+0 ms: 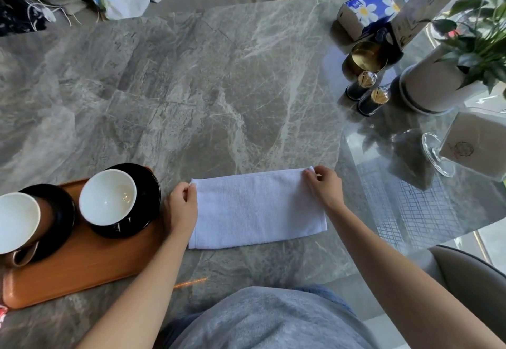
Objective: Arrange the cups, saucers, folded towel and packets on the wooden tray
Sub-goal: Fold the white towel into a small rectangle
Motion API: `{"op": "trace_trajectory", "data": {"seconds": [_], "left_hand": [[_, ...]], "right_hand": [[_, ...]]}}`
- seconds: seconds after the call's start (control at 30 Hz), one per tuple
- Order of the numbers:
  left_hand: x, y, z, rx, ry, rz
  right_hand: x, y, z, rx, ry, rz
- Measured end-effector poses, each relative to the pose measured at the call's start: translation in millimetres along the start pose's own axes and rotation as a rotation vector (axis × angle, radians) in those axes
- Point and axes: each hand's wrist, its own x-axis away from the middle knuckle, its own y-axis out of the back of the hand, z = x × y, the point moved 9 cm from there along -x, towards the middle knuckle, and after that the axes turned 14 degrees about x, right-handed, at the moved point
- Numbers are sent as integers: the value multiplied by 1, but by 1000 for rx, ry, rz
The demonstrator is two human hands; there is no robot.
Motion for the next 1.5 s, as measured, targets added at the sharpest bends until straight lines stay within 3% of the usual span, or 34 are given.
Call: {"op": "trace_trajectory", "data": {"seconds": [0.2, 0.3, 0.33, 0.43, 0.5, 0.7, 0.87, 0.97, 1.1, 1.23, 1.3, 1.4, 1.5], "left_hand": [[11, 8, -14, -108, -17, -42], [31, 0, -38, -341, -252, -60], [40, -13, -46, -393, -334, 3], [71, -72, -59, -533, -514, 305], [84, -94, -53, -645, -505, 395], [83, -84, -22, -835, -437, 420], [79, -50, -8, -797, -315, 346], [81, -43, -8, -800, -297, 359], [80, -44, -12, -772, -275, 356], [75, -41, -13, -734, -263, 321], [67, -40, -19, -705, -257, 282], [53, -37, -31, -651, -236, 228], [45, -33, -38, -630, -229, 209]], "right_hand": [[13, 8, 1, 25, -41, -78], [39, 22, 33, 252, 248, -326], [50, 12, 48, 330, 379, -328], [83, -52, 83, 475, 673, -52], [101, -91, 90, 520, 766, 96], [100, -104, 63, 622, 806, 100], [56, -57, 9, 690, 545, 14], [52, -43, -7, 707, 563, 35], [51, -43, 1, 667, 536, 4], [68, -22, 24, 498, 557, -161], [86, -28, 35, 383, 630, -83], [106, -50, 34, 423, 713, 89], [99, -48, 29, 487, 711, 20]]}}
